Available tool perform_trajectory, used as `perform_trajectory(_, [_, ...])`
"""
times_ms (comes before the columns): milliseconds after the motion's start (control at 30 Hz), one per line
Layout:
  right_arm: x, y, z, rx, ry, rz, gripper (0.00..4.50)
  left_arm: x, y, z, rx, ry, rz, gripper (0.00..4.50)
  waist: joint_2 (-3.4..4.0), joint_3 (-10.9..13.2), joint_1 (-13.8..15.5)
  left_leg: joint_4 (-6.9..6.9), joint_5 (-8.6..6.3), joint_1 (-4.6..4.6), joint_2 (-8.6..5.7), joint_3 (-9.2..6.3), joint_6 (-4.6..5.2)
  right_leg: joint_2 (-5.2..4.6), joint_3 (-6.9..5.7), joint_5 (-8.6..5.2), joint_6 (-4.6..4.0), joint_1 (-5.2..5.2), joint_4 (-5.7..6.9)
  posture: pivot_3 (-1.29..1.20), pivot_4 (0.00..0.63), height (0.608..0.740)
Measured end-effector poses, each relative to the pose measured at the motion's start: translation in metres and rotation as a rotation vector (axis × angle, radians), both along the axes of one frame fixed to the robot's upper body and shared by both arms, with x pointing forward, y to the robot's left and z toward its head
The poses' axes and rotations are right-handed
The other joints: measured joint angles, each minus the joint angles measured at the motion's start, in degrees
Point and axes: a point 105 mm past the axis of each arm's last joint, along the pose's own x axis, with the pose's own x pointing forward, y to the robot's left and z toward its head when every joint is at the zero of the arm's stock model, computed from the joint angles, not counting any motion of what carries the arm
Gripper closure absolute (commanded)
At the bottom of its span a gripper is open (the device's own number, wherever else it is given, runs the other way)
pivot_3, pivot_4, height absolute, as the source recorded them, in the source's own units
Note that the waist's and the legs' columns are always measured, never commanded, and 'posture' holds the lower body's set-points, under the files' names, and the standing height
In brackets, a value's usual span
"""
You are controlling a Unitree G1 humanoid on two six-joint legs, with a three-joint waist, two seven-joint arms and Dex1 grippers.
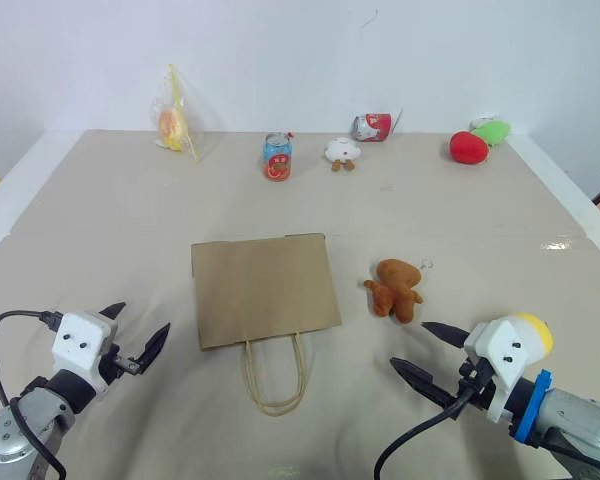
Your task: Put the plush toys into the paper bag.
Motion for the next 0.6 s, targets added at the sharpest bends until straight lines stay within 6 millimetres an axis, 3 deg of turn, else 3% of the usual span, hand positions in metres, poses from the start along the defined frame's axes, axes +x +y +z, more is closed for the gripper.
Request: perform_trajectory(600, [0.001,0.006,0.000,0.003,0.009,0.041,0.00,-0.004,-0.019,0.001,-0.018,0.015,-0.078,0.08,0.00,0.0,0.0,0.00,0.00,0.00,0.00,-0.07,0.00,0.00,-0.08,-0.01,-0.02,0.03,0.01,0.00,0.150,0.740])
